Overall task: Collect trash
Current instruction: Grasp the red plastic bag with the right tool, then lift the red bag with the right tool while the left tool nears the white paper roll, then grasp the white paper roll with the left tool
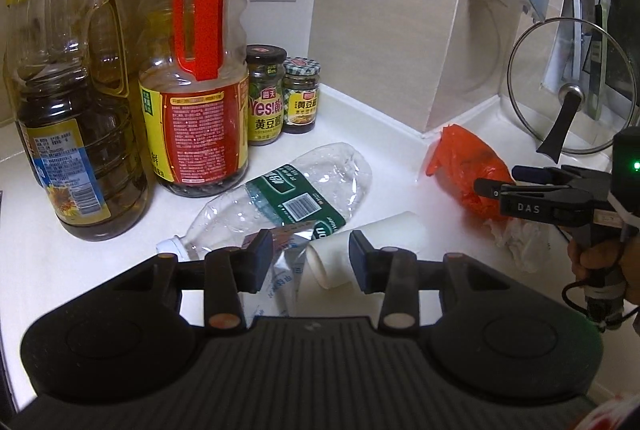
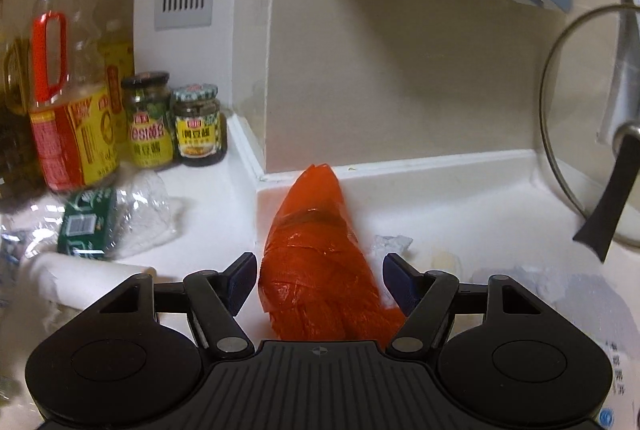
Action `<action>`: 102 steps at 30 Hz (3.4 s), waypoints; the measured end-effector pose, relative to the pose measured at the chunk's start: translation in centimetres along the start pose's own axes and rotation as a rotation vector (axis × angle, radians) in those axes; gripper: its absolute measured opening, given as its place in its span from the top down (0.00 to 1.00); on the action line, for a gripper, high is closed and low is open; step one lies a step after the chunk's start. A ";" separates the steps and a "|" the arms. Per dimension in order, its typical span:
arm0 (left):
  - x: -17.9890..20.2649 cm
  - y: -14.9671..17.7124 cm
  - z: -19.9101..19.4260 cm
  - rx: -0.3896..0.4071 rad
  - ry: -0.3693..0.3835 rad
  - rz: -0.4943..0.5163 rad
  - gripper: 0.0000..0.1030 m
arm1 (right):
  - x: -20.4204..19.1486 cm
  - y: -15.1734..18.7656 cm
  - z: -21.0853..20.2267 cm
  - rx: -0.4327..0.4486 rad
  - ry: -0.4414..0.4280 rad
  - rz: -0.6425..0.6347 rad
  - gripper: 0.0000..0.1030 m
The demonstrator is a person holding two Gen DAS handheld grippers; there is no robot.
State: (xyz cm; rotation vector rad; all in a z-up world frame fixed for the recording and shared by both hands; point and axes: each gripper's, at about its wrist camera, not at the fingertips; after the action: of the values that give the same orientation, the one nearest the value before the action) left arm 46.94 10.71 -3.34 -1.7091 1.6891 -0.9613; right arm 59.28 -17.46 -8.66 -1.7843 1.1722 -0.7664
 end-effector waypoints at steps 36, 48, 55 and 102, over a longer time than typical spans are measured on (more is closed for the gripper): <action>6.3 0.3 6.4 -0.124 0.214 0.650 0.42 | 4.4 2.1 -13.2 0.105 0.009 0.299 0.59; 6.1 -0.6 10.7 -0.282 0.214 0.579 0.44 | 5.4 3.2 -15.3 0.105 0.074 0.350 0.59; 6.9 -0.9 9.9 -0.308 0.272 0.472 0.47 | 5.3 3.6 -15.5 0.094 0.083 0.373 0.59; 10.5 0.7 -3.7 -0.131 0.167 0.246 0.54 | 4.7 5.3 -22.5 0.118 -0.126 0.331 0.59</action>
State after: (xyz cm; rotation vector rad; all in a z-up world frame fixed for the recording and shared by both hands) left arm 43.15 0.58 -0.52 -1.4892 2.0560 -0.9154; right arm 40.17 -30.04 -2.94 -1.4700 1.2690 -0.5097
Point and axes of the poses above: each gripper's, at about its wrist camera, not at the fingertips, and z roughly the way its jaws point, x to its right, y to its underside, and after that the axes turned 1 degree about -z, right-handed
